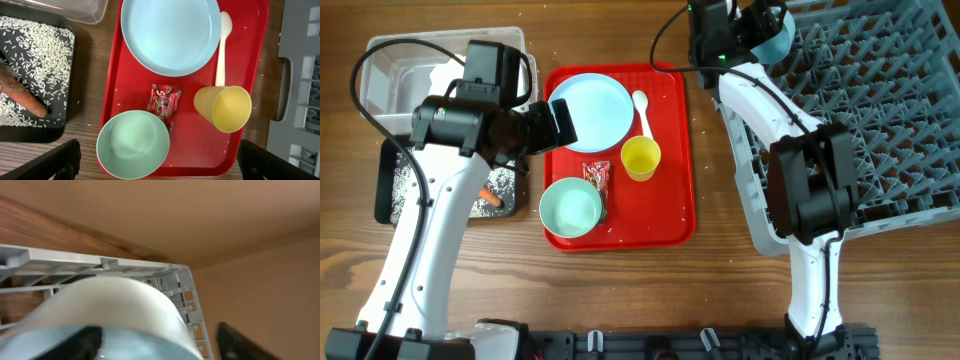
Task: Sort waste into correct bins and load items into the dishwasher rack
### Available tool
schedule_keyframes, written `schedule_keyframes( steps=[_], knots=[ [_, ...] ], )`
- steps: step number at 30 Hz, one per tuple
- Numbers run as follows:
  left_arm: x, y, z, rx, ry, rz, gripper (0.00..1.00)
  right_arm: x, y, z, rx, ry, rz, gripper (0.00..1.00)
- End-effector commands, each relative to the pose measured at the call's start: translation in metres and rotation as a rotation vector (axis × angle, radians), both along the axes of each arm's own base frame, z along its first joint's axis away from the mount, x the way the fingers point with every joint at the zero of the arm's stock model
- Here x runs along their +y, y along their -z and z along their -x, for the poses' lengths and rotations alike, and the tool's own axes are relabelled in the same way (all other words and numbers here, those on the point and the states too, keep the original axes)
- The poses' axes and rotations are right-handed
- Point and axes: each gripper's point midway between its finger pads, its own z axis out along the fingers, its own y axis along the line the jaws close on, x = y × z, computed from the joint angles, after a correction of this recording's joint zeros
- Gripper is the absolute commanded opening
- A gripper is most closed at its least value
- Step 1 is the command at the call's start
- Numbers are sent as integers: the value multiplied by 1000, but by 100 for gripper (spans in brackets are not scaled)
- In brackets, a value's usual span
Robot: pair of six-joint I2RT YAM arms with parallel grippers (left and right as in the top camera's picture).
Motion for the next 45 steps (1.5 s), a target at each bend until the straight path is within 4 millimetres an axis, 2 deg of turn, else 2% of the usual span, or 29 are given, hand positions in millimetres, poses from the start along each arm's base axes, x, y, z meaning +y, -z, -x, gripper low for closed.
schedule_keyframes(
  steps=[1, 9, 13, 17, 20, 22, 24, 26, 28, 31, 32, 33, 34, 37, 39, 45],
  knots=[
    [2, -2, -2, -7, -11, 1, 100, -2, 7, -2, 6, 3, -4, 82],
    [2, -2, -2, -6, -11, 1, 100, 11, 10, 3, 10, -7, -9, 82],
    [2, -2, -2, -7, -11, 1, 100, 9, 12, 8, -35, 33, -61, 82],
    [2, -2, -2, -7, -11, 1, 100, 17, 11, 18, -37, 6, -269, 82],
    [2, -2, -2, -7, -11, 1, 100, 36, -12, 27, -25, -98, -606, 82],
    [2, -2, -2, -7, -11, 1, 100, 54, -34, 35, 7, -207, -737, 83],
    [2, -2, -2, -7, -11, 1, 100, 71, -74, 47, -2, -331, -861, 83],
    [2, -2, -2, -7, -11, 1, 100, 64, -91, 50, -58, -315, -884, 83],
    [2, -2, -2, -7, -11, 1, 100, 43, -95, 46, -141, -217, -932, 79],
    [2, -2, -2, -7, -11, 1, 100, 4, -76, 40, -223, -51, -1093, 55],
    [2, -2, -2, -7, -11, 1, 100, -4, -69, 38, -219, -29, -1146, 50],
    [2, -2, -2, -7, -11, 1, 100, -13, -57, 35, -197, -10, -1219, 41],
    [2, -2, -2, -7, -11, 1, 100, -22, -48, 35, -191, 20, -1247, 38],
    [2, -2, -2, -7, -11, 1, 100, -52, -21, 39, -180, 135, -1279, 38],
    [2, -2, -2, -6, -11, 1, 100, -61, -2, 40, -142, 170, -1293, 38],
    [2, -2, -2, -7, -11, 1, 100, -55, 48, 35, -52, 214, -1331, 39]
  ],
)
